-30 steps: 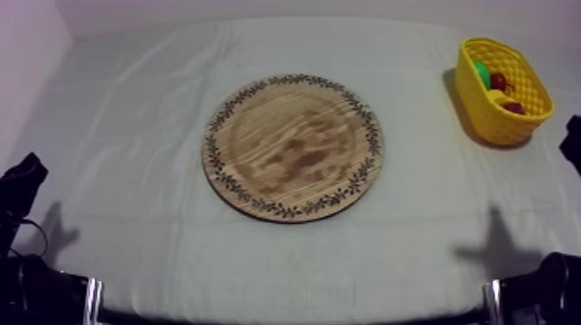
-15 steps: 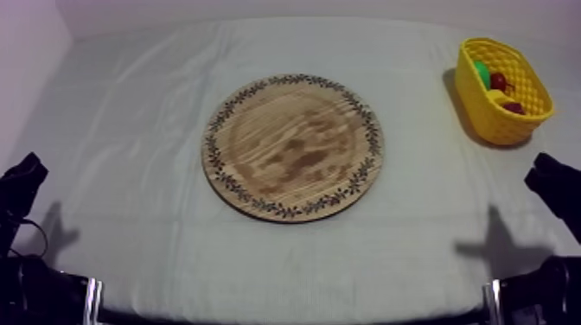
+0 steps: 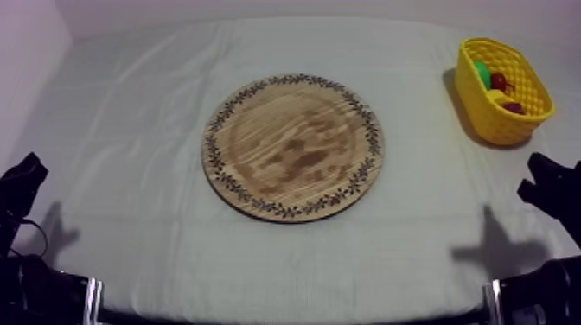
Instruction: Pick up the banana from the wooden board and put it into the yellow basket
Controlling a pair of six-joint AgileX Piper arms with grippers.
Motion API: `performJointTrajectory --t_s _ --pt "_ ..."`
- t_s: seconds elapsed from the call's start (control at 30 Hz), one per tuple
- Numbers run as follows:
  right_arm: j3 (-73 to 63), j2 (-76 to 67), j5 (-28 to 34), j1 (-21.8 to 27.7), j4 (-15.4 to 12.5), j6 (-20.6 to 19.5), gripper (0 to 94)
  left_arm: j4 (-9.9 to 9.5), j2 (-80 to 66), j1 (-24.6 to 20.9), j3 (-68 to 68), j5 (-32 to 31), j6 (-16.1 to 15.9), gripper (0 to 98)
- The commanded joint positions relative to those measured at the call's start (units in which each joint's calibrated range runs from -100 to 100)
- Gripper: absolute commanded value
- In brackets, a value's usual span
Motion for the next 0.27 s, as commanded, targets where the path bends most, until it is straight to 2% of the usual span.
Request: performJointTrajectory --t_s 0.0,0.1,0.23 --pt "0.02 0.00 -0.03 0.00 0.04 10.42 0.3 0.03 0.04 -0.02 0.00 0.00 0.01 0.1" --pt "0.09 0.00 -0.03 0.09 0.07 10.17 0.3 0.03 0.04 -0.02 0.00 0.00 0.01 0.1" --pt "0.12 0.00 -0.03 0.20 0.09 7.71 0.3 0.03 0.04 -0.02 0.00 0.00 0.01 0.1"
